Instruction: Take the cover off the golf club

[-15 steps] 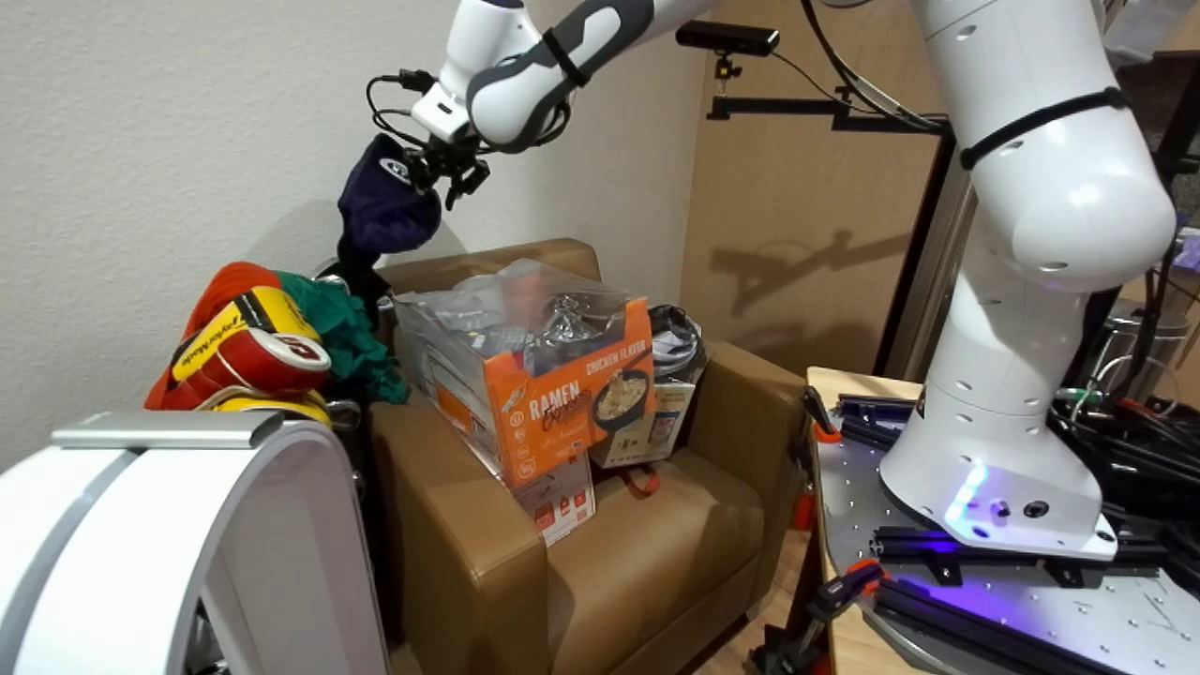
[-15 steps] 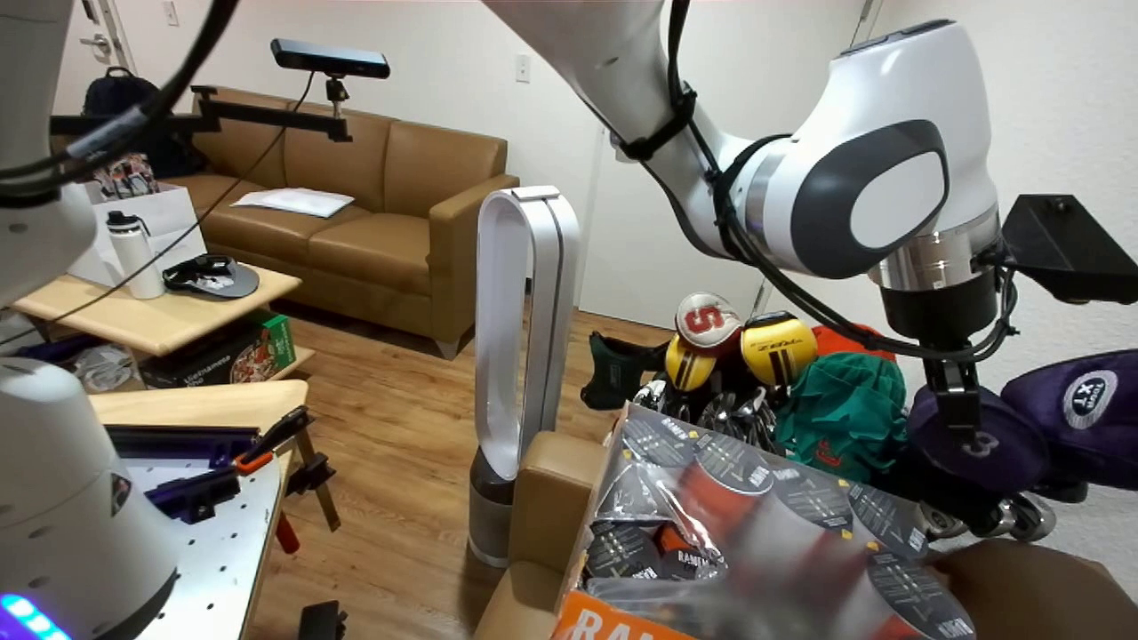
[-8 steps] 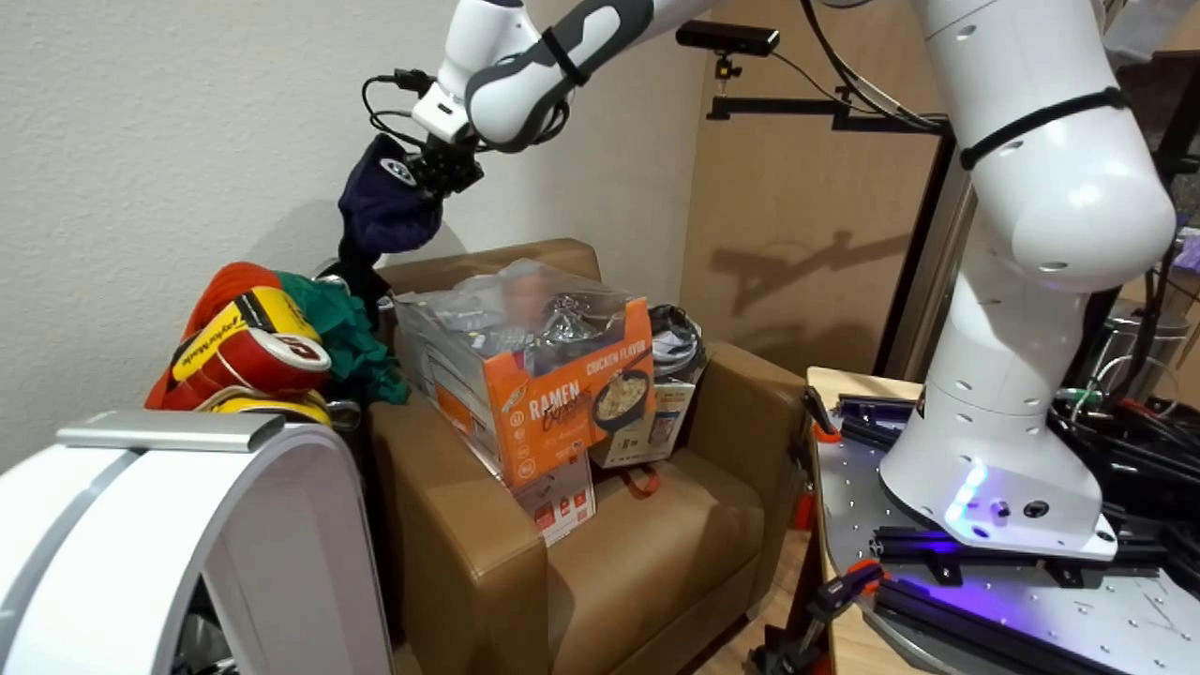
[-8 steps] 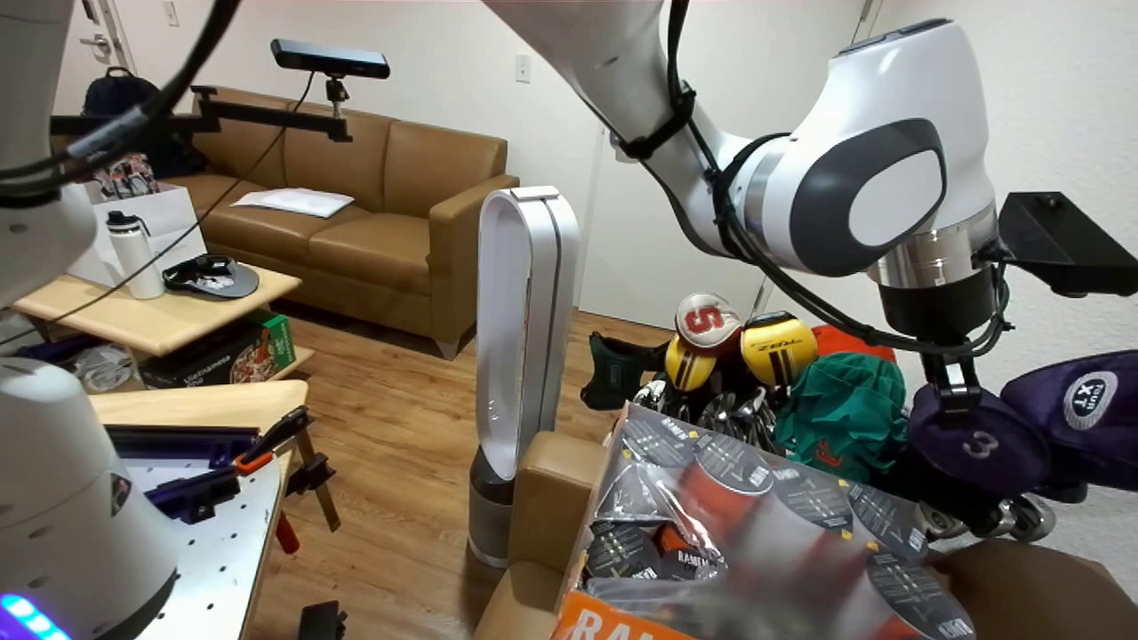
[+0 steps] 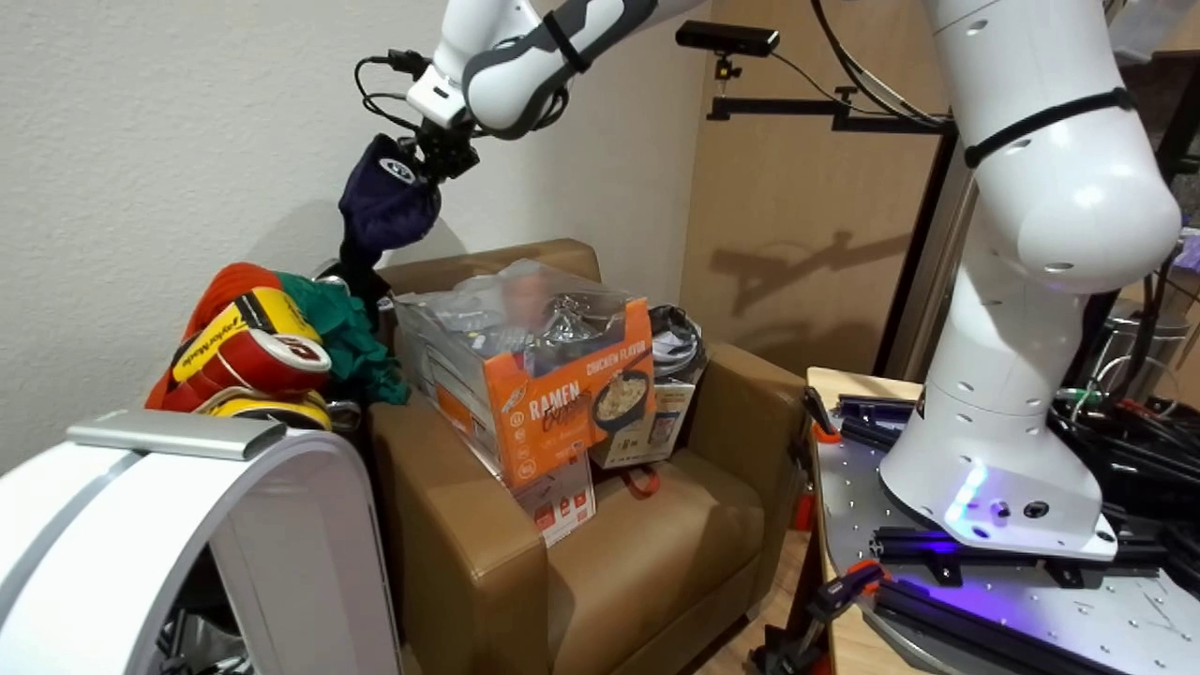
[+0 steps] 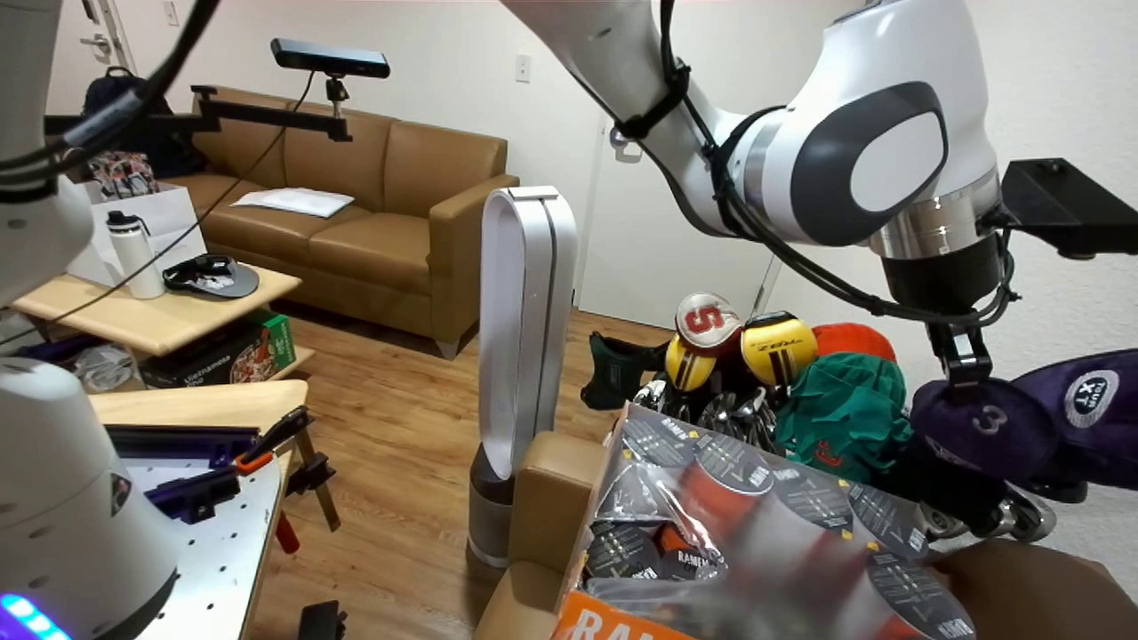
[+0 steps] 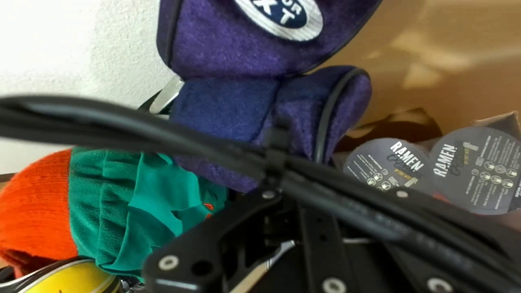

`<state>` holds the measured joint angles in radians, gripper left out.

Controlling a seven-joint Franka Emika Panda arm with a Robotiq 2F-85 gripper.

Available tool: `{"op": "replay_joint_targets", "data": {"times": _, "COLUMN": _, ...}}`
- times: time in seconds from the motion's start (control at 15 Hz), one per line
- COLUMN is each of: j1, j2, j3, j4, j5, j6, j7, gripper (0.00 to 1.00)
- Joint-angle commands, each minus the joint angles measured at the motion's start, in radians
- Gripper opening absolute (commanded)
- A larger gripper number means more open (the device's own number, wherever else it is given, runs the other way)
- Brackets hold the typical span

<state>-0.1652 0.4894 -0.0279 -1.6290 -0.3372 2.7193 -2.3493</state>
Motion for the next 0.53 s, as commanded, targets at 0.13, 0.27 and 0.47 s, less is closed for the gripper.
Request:
{"op": "replay_joint_targets", "data": {"times": 0.13, "j1": 0.073, "j2": -0.105, "j3": -0.073, "j4": -0.109, "j5": -0.084, "j6": 0.044, "j7": 0.113, "gripper": 0.06}}
{"op": "replay_joint_targets", "data": {"times": 0.27, "j1": 0.103, "j2": -0.131, "j3": -0.106, "j4": -0.148, "j5": -0.137, "j6": 0.072, "j7": 0.188, "gripper": 0.06}}
{"op": "replay_joint_targets", "data": {"times": 0.47, "j1": 0.175, "j2": -0.176, "j3": -0.194, "j4": -0.211, "j5": -0.249, "j6": 0.123, "j7": 0.36, "gripper": 0.06}}
